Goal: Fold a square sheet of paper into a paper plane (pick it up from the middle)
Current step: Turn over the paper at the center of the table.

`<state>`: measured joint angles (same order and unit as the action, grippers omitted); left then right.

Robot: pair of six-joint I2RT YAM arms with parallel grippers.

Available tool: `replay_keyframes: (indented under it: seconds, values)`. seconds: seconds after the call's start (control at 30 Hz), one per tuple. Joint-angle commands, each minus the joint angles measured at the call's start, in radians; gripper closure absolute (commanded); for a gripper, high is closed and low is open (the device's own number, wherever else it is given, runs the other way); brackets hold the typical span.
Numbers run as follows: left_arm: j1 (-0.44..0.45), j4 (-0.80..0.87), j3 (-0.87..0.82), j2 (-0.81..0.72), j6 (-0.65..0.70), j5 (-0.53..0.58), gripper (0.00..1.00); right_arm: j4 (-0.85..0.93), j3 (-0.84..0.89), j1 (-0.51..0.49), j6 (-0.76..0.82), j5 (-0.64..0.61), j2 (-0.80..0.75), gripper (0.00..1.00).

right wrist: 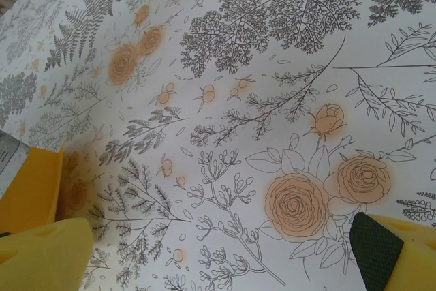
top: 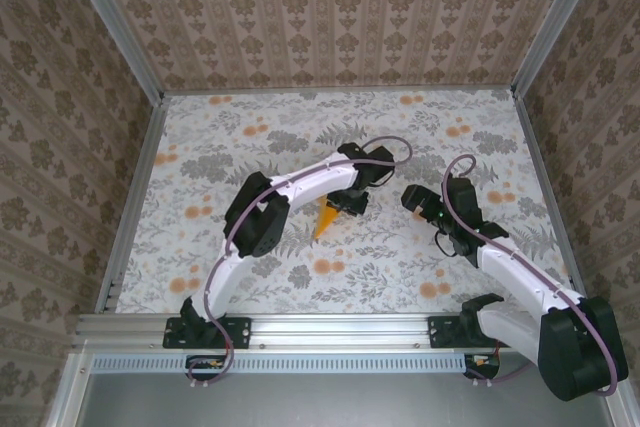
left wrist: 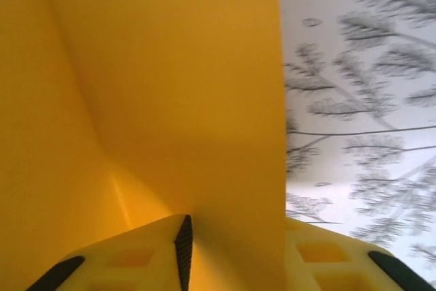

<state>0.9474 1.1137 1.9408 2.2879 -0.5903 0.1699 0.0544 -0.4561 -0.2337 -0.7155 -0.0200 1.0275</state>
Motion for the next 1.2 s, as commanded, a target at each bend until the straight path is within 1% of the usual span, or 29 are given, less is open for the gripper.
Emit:
replay_keyframes:
  seconds: [0.0,0.1,0.2,0.33,0.4,0.47,0.57,0.67,0.7,0.8,0.9,1.03,1.17]
  values:
    - [-0.026,-0.103,-0.001,-0.112,-0.007,-0.188,0.59,0.005,0.014,0.005,-0.014,-0.023,0.0,0.01]
    - [-0.059,-0.189,-0.052,-0.189,-0.02,-0.277,0.52,-0.02,0.02,0.006,-0.013,-0.012,0.013,0.01]
    - [-0.099,-0.285,-0.128,-0.27,-0.039,-0.363,0.46,-0.047,0.016,0.005,-0.006,0.028,0.041,0.01]
    - [-0.157,-0.41,-0.265,-0.402,-0.058,-0.409,0.36,-0.104,0.001,0.003,0.019,0.156,0.07,0.05]
    - [-0.189,-0.452,-0.345,-0.472,-0.056,-0.389,0.31,-0.134,-0.009,-0.012,0.033,0.216,0.081,0.07]
    - [-0.219,-0.482,-0.426,-0.542,-0.048,-0.343,0.24,-0.138,-0.026,-0.044,0.038,0.226,0.085,0.08]
    - [-0.266,-0.53,-0.568,-0.659,-0.044,-0.286,0.11,-0.102,-0.085,-0.121,0.053,0.227,0.11,0.12]
    - [-0.314,-0.568,-0.711,-0.756,-0.054,-0.253,0.02,-0.057,-0.186,-0.226,0.062,0.245,0.2,0.21]
    - [-0.33,-0.579,-0.755,-0.792,-0.061,-0.245,0.0,-0.047,-0.224,-0.264,0.057,0.247,0.24,0.22]
    - [-0.371,-0.605,-0.86,-0.877,-0.083,-0.234,0.0,-0.044,-0.334,-0.364,0.026,0.266,0.409,0.31]
    - [-0.409,-0.607,-0.937,-0.943,-0.095,-0.232,0.0,-0.019,-0.463,-0.438,0.003,0.279,0.572,0.37]
    - [-0.459,-0.639,-1.043,-1.03,-0.115,-0.242,0.0,0.052,-0.622,-0.495,0.015,0.294,0.742,0.41]
    - [-0.484,-0.661,-1.11,-1.09,-0.123,-0.269,0.0,0.173,-0.732,-0.521,0.048,0.264,0.846,0.44]
